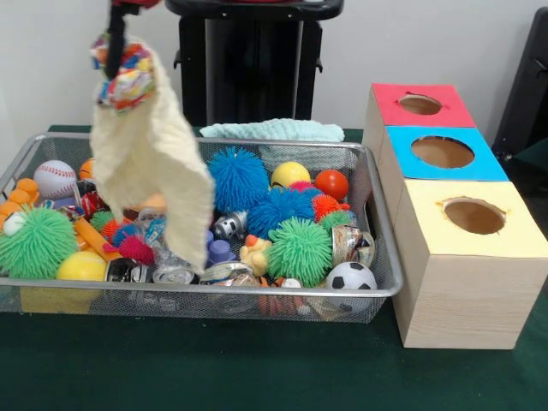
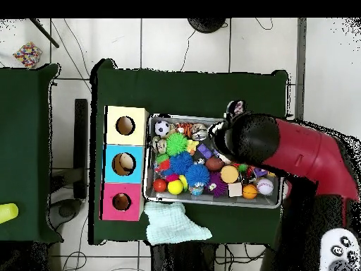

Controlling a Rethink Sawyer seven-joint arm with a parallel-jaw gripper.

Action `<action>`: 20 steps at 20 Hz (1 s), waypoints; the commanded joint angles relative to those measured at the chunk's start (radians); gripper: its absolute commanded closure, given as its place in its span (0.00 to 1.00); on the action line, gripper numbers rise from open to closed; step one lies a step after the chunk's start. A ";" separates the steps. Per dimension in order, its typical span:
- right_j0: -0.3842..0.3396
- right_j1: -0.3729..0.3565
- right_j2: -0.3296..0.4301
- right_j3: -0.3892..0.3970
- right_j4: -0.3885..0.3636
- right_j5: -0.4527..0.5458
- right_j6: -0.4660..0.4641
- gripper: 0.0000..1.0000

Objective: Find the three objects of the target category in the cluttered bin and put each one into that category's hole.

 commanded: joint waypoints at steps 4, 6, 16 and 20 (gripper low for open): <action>-0.083 0.116 0.140 0.001 -0.111 -0.075 -0.232 1.00; -0.093 0.132 0.154 -0.009 -0.119 -0.080 -0.234 1.00; -0.097 0.188 0.183 -0.027 -0.125 -0.056 -0.182 1.00; -0.110 0.188 0.202 -0.025 -0.136 -0.021 -0.218 0.00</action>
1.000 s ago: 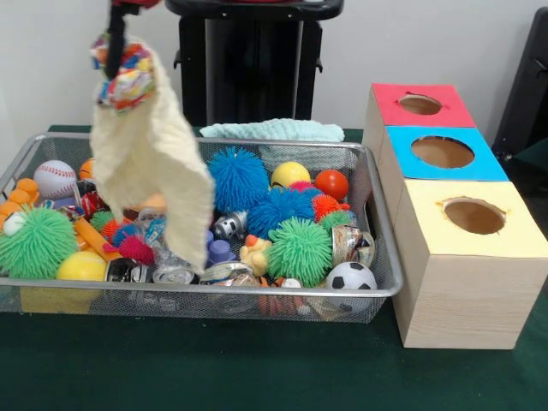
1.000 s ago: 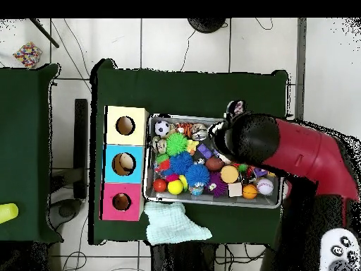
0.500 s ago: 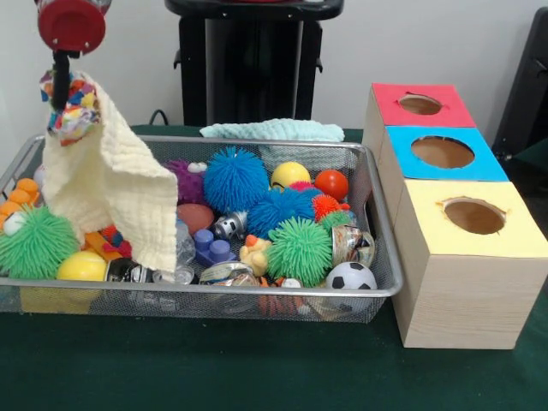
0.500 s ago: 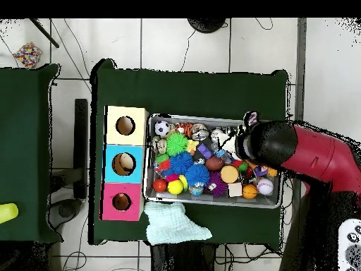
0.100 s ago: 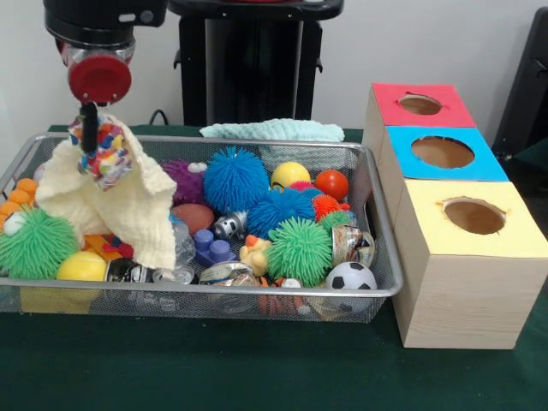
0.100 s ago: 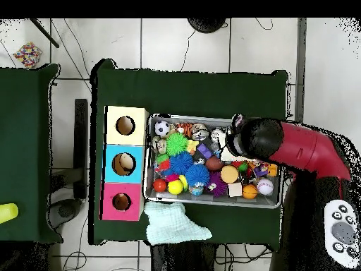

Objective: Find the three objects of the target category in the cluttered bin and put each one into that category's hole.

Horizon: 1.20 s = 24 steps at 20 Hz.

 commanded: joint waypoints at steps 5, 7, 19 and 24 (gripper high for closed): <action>-0.011 0.053 0.105 -0.021 -0.066 0.005 -0.185 0.00; -0.010 0.056 0.108 -0.010 -0.048 0.014 -0.158 0.00; 0.042 -0.034 0.118 0.104 0.056 0.070 -0.036 0.00; 0.072 -0.021 0.110 0.118 0.087 0.043 0.014 0.00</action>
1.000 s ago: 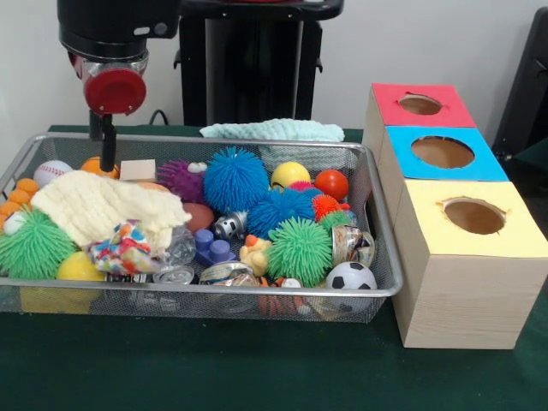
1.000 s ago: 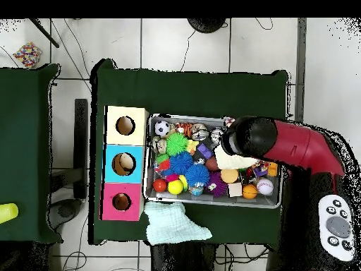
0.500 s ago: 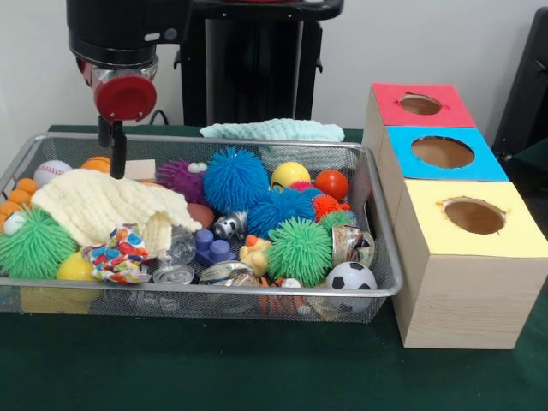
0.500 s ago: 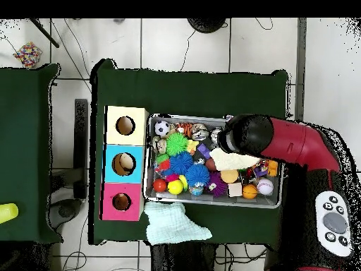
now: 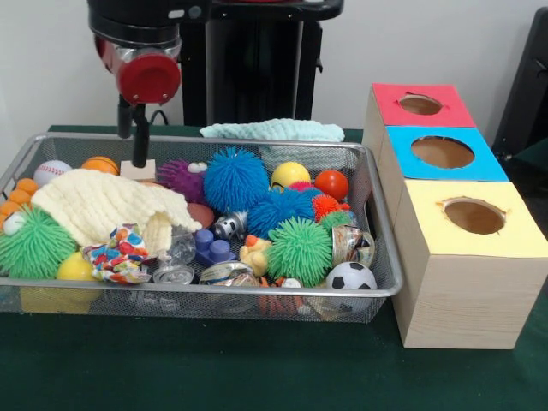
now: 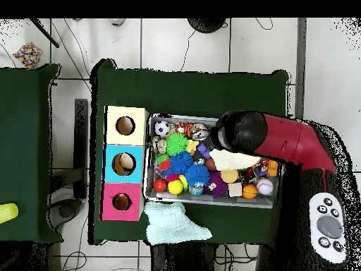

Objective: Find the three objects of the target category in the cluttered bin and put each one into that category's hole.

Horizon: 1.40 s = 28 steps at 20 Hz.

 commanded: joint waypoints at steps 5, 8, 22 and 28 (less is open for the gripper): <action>0.062 0.000 0.053 0.131 0.070 0.004 0.038 0.00; 0.080 0.014 0.044 0.138 0.078 -0.032 0.068 0.00; 0.131 0.115 0.011 0.118 0.059 -0.171 0.099 0.00; 0.148 0.160 0.000 0.094 0.039 -0.274 0.100 0.00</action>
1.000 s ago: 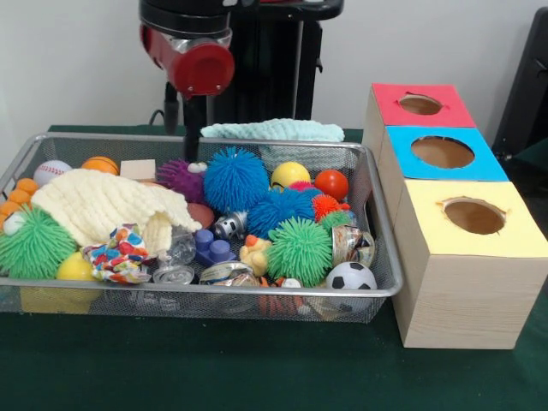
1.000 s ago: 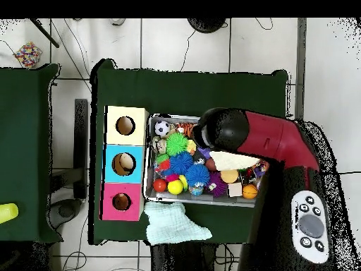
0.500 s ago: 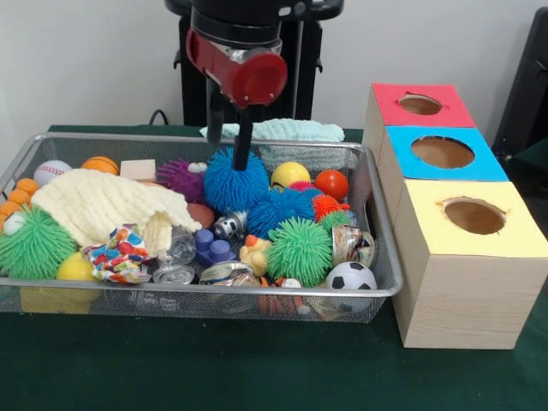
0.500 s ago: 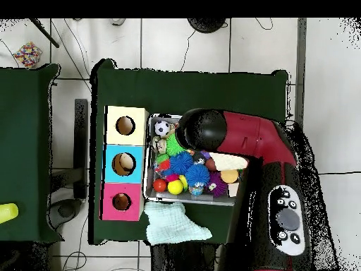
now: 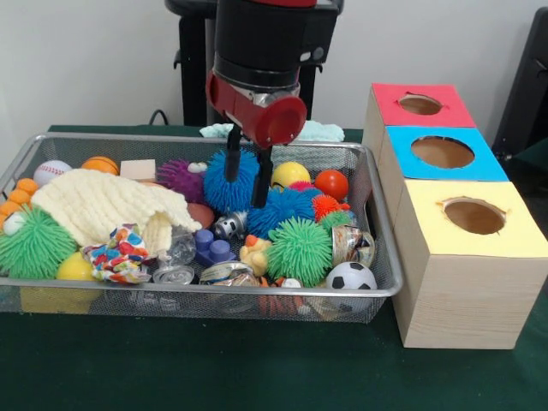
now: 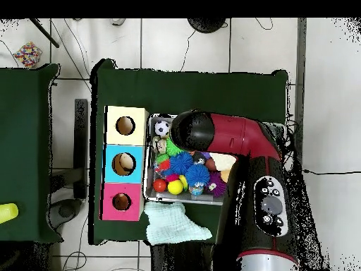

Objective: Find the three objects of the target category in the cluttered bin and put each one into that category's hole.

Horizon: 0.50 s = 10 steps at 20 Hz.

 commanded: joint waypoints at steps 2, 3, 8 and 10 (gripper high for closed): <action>0.022 0.109 -0.005 0.042 -0.036 -0.139 0.080 0.00; 0.021 0.113 -0.003 0.042 -0.044 -0.144 0.061 0.00; 0.006 0.128 0.024 0.066 -0.038 -0.158 0.011 0.00; 0.015 0.121 0.017 0.072 -0.030 -0.114 0.010 0.00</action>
